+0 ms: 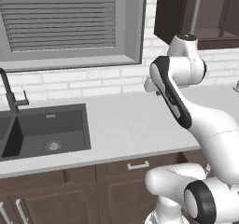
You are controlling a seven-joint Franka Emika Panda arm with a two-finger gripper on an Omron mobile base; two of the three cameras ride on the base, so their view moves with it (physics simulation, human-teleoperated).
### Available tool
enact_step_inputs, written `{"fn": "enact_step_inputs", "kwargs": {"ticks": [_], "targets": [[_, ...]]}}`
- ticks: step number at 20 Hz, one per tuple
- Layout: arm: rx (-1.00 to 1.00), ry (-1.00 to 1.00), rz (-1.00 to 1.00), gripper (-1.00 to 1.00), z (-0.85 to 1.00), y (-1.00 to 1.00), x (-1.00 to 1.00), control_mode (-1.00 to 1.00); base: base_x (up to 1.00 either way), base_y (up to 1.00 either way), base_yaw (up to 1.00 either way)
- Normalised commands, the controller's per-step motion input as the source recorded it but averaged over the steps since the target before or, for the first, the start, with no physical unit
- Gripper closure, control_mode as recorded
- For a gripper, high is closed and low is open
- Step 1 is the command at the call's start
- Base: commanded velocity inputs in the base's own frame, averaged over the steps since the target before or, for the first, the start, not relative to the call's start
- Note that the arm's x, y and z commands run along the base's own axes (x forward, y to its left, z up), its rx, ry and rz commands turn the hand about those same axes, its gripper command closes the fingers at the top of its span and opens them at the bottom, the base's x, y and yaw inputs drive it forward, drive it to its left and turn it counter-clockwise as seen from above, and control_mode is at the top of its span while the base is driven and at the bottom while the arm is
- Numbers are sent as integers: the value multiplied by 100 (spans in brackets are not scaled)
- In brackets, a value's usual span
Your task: Pick the tongs from the drawer and place it on the counter.
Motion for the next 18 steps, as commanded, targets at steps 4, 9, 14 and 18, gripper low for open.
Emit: {"fn": "enact_step_inputs", "kwargs": {"ticks": [4, 9, 14, 18], "targets": [[1, -2, 0, -100, 0, -7, -13, -100, 0, 0, 0], [9, -16, -3, -100, 0, -33, -62, -100, 0, 0, 0], [19, -29, -12, -100, 0, -60, -88, -100, 0, 0, 0], [19, -32, -14, -100, 0, -62, -91, -100, 0, 0, 0]]}}
